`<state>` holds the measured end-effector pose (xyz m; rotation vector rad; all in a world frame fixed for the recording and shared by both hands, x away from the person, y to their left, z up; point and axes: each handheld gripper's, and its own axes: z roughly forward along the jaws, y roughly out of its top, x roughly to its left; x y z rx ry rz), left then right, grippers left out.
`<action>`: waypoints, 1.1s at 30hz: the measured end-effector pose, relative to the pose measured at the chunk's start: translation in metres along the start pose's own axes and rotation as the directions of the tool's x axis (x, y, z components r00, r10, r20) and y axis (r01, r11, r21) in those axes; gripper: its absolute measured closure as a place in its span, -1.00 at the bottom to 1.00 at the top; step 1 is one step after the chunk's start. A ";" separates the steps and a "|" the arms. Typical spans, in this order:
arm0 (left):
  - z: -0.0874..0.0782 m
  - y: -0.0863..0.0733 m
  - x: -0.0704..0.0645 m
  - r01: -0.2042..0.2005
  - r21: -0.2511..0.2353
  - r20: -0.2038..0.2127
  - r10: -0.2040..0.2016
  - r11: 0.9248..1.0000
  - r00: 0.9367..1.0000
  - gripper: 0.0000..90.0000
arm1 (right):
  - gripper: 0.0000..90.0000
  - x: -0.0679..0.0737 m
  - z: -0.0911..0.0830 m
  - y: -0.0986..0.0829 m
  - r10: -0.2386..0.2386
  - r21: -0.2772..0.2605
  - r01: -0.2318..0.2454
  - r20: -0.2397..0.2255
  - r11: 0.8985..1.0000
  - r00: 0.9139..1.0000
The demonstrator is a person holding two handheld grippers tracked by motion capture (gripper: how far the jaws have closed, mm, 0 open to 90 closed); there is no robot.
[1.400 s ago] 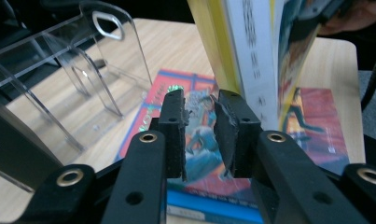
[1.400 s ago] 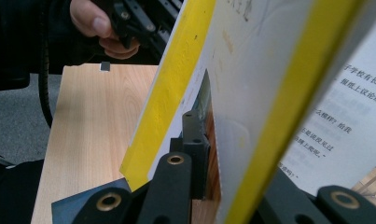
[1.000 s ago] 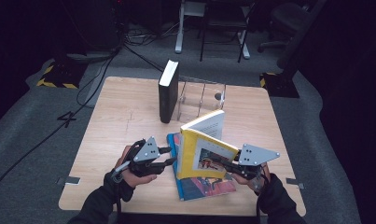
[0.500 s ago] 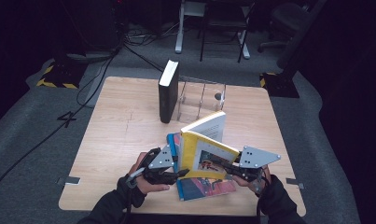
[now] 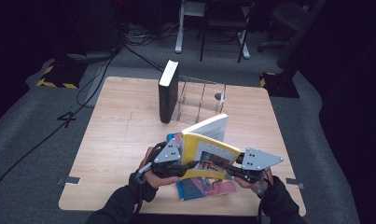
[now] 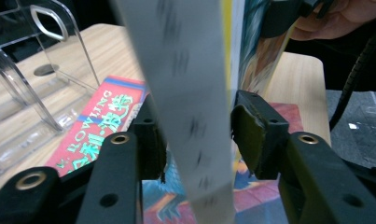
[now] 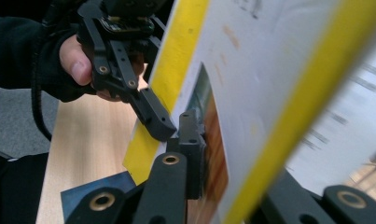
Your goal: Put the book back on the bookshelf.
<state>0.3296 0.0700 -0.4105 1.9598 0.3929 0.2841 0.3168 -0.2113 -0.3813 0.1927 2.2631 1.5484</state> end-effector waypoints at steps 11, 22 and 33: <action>0.000 0.003 -0.004 -0.034 -0.015 0.054 0.035 0.999 0.998 0.59 | 0.61 -0.008 -0.016 -0.008 0.043 -0.002 -0.043 0.061 0.999 0.997; -0.001 0.002 -0.006 -0.039 -0.016 0.066 0.040 0.999 0.997 0.65 | 0.26 -0.018 -0.033 -0.020 0.090 -0.010 -0.090 0.170 0.996 0.981; -0.003 0.002 -0.017 -0.058 -0.015 0.062 0.059 0.998 0.996 0.66 | 0.03 -0.020 -0.026 -0.029 0.119 0.012 -0.122 0.146 0.992 0.982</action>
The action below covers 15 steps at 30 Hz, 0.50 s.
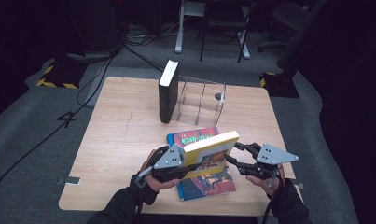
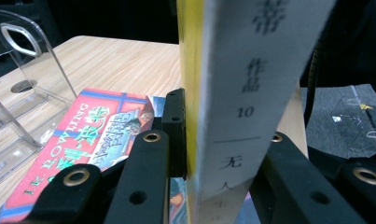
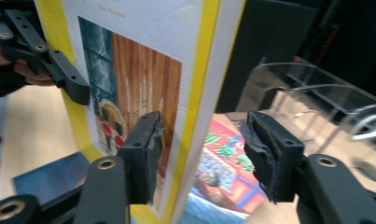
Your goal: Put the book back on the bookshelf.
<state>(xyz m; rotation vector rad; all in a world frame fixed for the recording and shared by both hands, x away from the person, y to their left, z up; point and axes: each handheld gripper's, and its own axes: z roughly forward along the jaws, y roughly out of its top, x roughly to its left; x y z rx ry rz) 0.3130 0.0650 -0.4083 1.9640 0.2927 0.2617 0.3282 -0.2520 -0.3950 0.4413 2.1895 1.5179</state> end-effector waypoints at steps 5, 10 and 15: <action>0.001 0.001 -0.003 -0.003 -0.001 -0.012 0.003 1.000 1.000 0.64 | 0.04 0.002 0.005 -0.003 0.023 -0.005 -0.023 -0.038 1.000 0.999; 0.001 0.006 -0.005 0.002 -0.027 -0.014 -0.003 1.000 1.000 0.59 | 0.14 0.008 0.012 -0.003 0.009 0.002 -0.009 -0.064 1.000 0.998; -0.003 0.011 -0.003 0.001 -0.063 -0.019 -0.002 0.998 1.000 0.56 | 0.17 0.008 0.012 -0.004 0.013 -0.002 -0.013 -0.064 1.000 0.998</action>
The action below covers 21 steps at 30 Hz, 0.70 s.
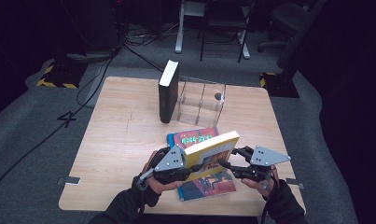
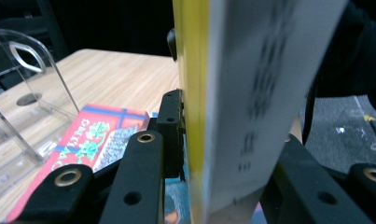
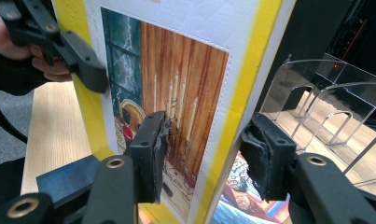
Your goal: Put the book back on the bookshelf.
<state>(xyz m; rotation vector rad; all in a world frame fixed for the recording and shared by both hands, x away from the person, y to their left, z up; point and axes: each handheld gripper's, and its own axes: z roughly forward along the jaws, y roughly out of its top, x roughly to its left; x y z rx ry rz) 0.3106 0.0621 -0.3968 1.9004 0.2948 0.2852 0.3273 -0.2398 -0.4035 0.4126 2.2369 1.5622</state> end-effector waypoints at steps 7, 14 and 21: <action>-0.008 0.022 0.001 -0.006 -0.061 -0.015 0.005 0.998 1.000 0.55 | 0.19 0.001 0.000 0.000 0.001 0.004 -0.001 0.006 1.000 1.000; -0.006 0.032 0.001 -0.008 -0.067 -0.021 0.007 0.998 1.000 0.50 | 0.19 0.001 0.000 0.001 -0.006 0.006 0.006 0.006 1.000 1.000; -0.008 0.048 0.003 -0.006 -0.088 -0.021 0.004 0.996 1.000 0.42 | 0.20 0.001 0.000 0.001 -0.010 0.010 0.009 0.005 1.000 1.000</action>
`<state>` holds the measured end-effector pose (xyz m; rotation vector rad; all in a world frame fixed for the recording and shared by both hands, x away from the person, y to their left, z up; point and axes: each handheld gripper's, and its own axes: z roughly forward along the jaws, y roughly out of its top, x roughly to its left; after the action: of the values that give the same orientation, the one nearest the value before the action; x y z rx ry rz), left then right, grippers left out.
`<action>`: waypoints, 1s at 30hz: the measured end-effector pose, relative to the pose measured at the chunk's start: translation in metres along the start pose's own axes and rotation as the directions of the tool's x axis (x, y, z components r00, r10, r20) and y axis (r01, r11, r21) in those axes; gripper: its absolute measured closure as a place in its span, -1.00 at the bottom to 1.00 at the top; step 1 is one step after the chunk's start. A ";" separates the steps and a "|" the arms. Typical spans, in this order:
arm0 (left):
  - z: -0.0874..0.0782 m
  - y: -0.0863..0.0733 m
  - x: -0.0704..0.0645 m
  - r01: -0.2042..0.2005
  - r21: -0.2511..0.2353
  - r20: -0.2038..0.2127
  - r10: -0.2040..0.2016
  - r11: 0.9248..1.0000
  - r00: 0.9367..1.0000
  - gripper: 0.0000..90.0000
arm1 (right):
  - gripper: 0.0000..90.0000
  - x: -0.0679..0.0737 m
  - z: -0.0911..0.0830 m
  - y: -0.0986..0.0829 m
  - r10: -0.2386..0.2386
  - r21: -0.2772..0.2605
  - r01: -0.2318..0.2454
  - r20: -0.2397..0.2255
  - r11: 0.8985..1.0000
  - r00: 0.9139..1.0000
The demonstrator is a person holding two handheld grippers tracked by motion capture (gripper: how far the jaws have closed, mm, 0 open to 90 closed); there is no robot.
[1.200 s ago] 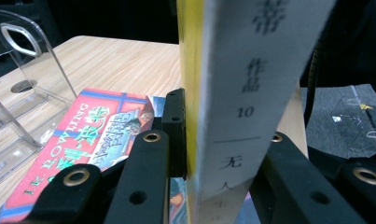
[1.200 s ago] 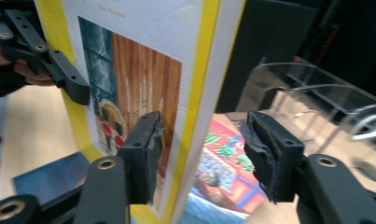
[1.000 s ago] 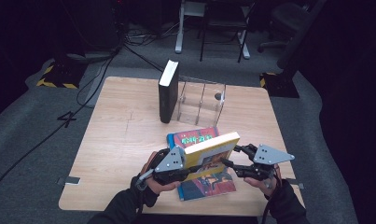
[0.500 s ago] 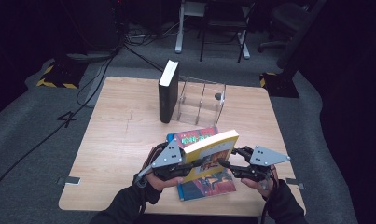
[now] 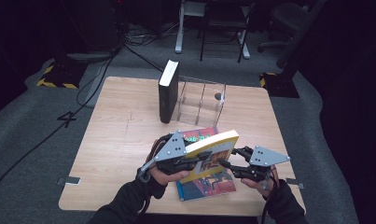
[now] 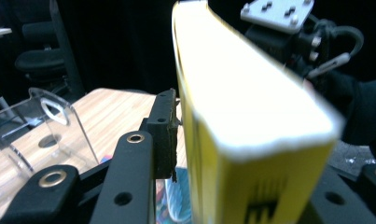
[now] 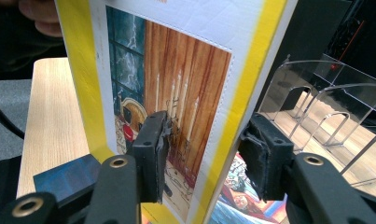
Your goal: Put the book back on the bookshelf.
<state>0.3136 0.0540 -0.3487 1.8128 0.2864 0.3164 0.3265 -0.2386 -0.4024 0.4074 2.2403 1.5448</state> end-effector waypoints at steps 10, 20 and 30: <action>0.006 0.012 0.004 -0.009 0.047 -0.009 0.010 0.999 1.000 0.39 | 0.21 0.000 -0.001 0.001 -0.006 0.005 0.006 0.002 1.000 1.000; 0.008 0.014 0.005 -0.017 0.058 0.017 0.016 0.998 1.000 0.62 | 0.16 0.001 0.001 0.001 -0.010 0.012 0.010 0.006 1.000 1.000; 0.005 0.017 0.019 -0.027 0.062 -0.041 0.030 0.998 0.999 0.66 | 0.06 -0.004 -0.002 -0.002 0.015 0.034 -0.016 0.029 0.999 0.999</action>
<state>0.3335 0.0521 -0.3320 1.8741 0.3027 0.3697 0.3291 -0.2425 -0.4028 0.4551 2.2489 1.5009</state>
